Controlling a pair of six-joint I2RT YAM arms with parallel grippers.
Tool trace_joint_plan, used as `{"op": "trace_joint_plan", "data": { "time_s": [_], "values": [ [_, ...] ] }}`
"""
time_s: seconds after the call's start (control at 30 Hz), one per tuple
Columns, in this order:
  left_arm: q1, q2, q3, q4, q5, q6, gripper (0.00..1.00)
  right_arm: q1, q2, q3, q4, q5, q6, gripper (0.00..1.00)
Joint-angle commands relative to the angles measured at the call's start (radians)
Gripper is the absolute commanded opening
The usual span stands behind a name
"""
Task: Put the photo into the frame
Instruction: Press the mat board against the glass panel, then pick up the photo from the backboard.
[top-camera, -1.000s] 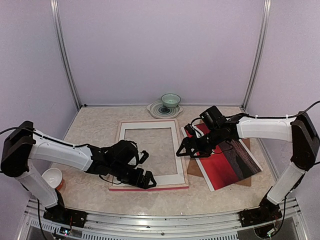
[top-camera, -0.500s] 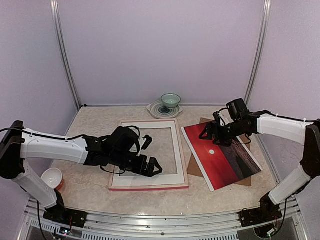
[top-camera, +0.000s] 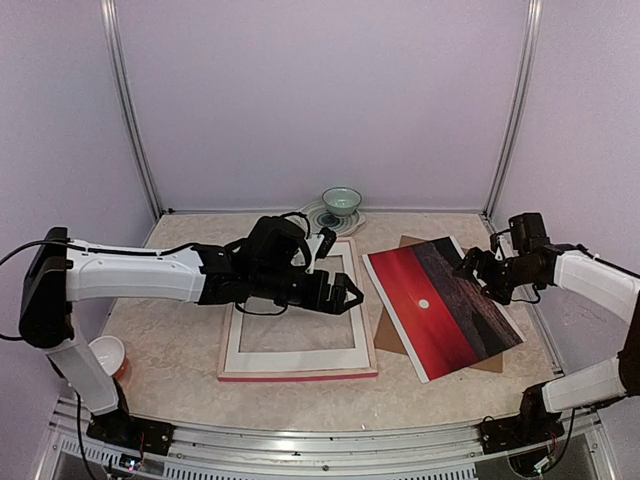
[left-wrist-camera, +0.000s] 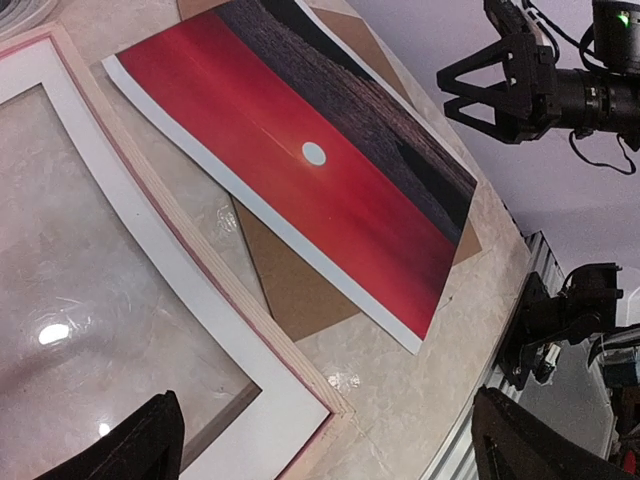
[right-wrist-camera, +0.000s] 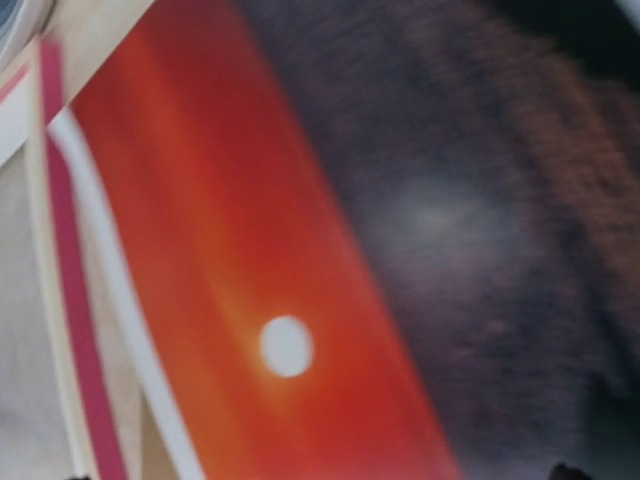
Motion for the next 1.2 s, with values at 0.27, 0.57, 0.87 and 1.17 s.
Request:
{"op": "trace_joint_plan", "data": {
  "time_s": [0.27,0.57,0.87,1.17],
  "values": [
    [-0.023,0.243,0.232,0.089,0.110,0.005,0.99,-0.222,-0.145,-0.141,-0.114,0.094,0.023,0.99],
    [-0.025,0.499,0.532,0.076,0.144,0.004,0.99,-0.254,-0.216,-0.203,-0.213,0.113,0.085,0.99],
    [-0.025,0.664,0.681,0.076,0.137,0.002,0.99,-0.255,-0.224,-0.278,-0.271,0.150,0.159,0.99],
    [-0.026,0.728,0.718,0.155,0.191,-0.004,0.99,-0.255,-0.282,-0.335,-0.245,0.169,0.253,0.99]
  ]
}}
